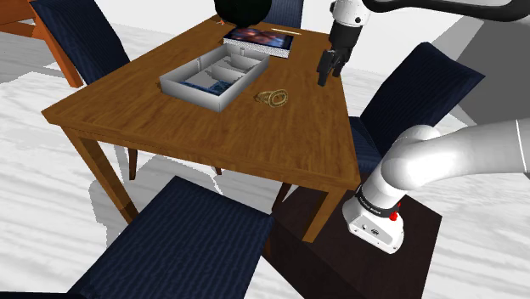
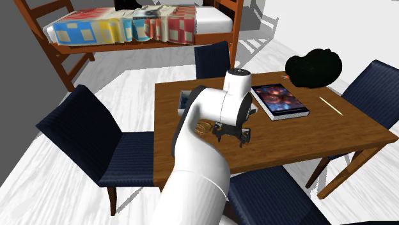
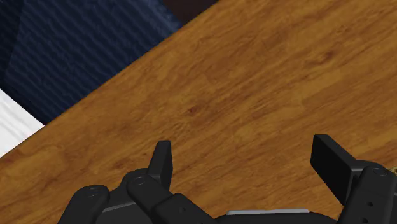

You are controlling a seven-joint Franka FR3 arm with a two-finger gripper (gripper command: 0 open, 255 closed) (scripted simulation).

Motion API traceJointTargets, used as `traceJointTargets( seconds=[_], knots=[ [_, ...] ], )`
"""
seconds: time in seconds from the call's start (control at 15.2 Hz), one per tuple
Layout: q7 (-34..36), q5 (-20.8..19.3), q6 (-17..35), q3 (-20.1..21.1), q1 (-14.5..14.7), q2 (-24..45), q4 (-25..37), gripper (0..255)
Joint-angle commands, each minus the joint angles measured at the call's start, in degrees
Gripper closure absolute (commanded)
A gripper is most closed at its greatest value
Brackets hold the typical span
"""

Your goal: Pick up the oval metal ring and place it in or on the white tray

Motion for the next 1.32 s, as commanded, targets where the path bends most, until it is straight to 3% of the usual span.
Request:
traceJointTargets(
  seconds=[0.0, 0.53, 1.06, 1.25],
  knots=[
    [0.0, 0.0, 0.0, 0.0, 0.0, 0.0, 0.0, 0],
    [9.4, 7.0, 1.9, 7.2, 2.9, 12.0, 8.0, 0],
    [18.4, 11.1, 3.1, 13.5, 4.9, 26.0, 19.9, 0],
    [18.7, 11.3, 4.6, 13.8, 5.1, 26.4, 18.7, 0]
  ],
)
